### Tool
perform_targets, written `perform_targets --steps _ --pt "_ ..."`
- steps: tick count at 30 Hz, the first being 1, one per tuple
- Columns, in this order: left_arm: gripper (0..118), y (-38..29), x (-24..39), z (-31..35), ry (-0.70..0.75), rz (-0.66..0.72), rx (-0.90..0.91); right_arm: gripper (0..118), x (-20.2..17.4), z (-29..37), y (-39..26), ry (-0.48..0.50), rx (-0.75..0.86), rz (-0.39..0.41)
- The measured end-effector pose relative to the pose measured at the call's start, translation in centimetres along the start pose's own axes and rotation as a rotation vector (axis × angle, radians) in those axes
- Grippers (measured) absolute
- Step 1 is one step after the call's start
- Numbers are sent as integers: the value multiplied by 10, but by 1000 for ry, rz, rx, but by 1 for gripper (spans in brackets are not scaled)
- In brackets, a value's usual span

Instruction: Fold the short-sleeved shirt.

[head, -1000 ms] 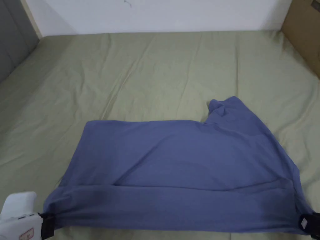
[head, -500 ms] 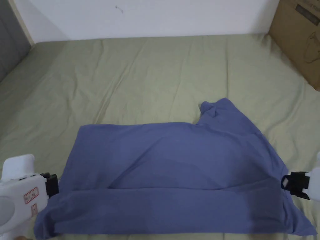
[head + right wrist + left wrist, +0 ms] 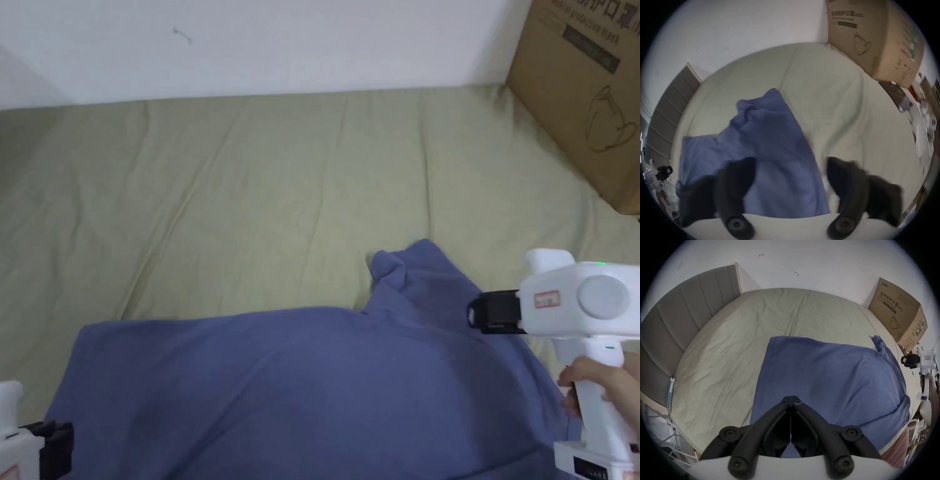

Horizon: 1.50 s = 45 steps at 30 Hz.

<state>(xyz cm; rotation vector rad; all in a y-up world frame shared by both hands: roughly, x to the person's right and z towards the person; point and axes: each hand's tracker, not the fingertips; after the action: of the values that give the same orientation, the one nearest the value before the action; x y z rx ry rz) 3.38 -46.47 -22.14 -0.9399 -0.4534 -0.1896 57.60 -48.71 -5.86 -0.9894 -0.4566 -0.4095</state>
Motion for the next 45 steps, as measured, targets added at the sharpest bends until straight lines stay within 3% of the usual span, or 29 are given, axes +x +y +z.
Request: perform_targets --steps 5,6,8,9,10,12,13,14,21,22,23,24,25,26,32,34,35,37,40,45 --pt "0 8 -1 -22 14 0 -37 98 8 -60 33 -41 -68 14" --pt "0 9 -1 -24 13 -2 -43 90 9 -67 34 -39 -76 24" --pt "0 9 -3 -27 16 -6 -55 87 12 -77 35 -29 -98 33" --pt "0 10 -3 -28 22 -7 -58 80 13 -74 32 -24 -96 39" --pt "0 10 -5 -29 24 -12 -58 63 9 -65 30 -29 -87 43" --pt "0 11 -7 -30 33 -14 -69 1 4 -50 27 -68 -29 164" --pt "0 12 -8 -32 34 -17 -70 1 3 -47 26 -31 -17 179" --pt "0 14 -10 -33 43 -19 -67 1 2 -45 27 0 -41 132" --pt "2 45 -26 -45 29 60 6 1 1 -47 31 10 -36 81" --pt "14 55 -29 -52 26 65 -3 1 1 -46 31 7 -34 73" --pt "38 65 -31 -62 29 62 -10 1 2 -46 32 10 -33 57" --pt "69 73 -33 -72 22 62 -12 1 3 -45 32 19 -31 44" --pt "84 82 -36 -84 17 62 -18 1 4 -45 32 23 -29 37" --pt "88 93 -37 -95 18 66 -39 1 3 -44 32 23 -29 34" --pt "87 131 -43 -164 4 110 -87 1 3 -45 32 21 -37 29" --pt "78 129 -41 -192 37 91 -227 1 2 -47 33 18 -43 21" --pt "70 129 -35 -185 56 33 -174 1 2 -46 33 21 -44 16" --pt "5 136 -24 -167 77 -71 -171 1 0 -43 32 24 -39 11" --pt "1 140 -24 -153 26 -27 -177 1 2 -33 32 73 -18 -22" --pt "1 133 -9 -97 40 -104 -84 1 7 1 31 93 19 -18"
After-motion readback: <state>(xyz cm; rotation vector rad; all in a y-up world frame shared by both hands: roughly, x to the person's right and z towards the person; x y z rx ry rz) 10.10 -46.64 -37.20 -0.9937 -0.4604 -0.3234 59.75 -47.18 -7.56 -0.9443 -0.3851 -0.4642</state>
